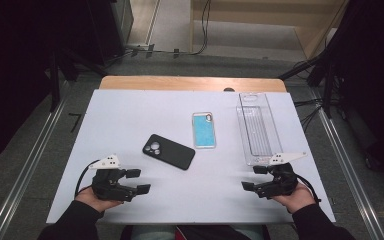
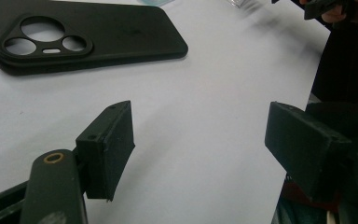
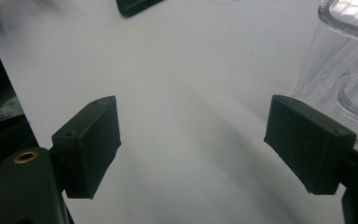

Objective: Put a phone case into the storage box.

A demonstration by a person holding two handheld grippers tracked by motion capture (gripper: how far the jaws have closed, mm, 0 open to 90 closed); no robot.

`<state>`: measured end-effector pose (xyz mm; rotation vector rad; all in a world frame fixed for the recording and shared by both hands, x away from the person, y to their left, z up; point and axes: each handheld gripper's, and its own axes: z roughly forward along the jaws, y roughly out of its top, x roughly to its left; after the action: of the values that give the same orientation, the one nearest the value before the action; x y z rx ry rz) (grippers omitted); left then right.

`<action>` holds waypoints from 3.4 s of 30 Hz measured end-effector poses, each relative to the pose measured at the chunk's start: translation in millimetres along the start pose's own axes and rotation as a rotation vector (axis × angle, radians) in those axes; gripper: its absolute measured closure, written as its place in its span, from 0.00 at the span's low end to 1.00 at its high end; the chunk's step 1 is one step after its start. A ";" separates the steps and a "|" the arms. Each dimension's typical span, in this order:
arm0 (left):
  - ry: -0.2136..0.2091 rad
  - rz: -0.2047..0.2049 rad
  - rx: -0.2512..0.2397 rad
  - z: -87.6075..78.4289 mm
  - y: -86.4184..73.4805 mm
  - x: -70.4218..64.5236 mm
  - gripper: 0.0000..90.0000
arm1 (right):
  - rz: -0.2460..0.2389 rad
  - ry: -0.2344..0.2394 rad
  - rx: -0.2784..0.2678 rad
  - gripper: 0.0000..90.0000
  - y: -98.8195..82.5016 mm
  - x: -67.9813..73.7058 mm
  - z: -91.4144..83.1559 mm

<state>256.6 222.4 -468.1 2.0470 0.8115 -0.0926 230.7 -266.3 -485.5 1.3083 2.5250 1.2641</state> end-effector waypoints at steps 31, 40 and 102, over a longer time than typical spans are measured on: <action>0.006 0.004 0.015 0.0 2.5 0.0 0.27 | 0.011 0.002 -0.015 0.18 0.2 2.9 1.1; 0.002 0.002 0.015 0.0 2.9 -0.1 0.27 | 0.003 0.003 -0.021 0.18 0.9 2.6 0.9; 0.019 -0.049 0.015 -2.3 3.3 3.6 0.29 | 0.036 -0.070 -0.069 0.18 67.5 35.2 17.9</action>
<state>260.7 224.8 -465.7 2.0454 0.8754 -0.1074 259.7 -208.9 -441.0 1.3643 2.3997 1.2765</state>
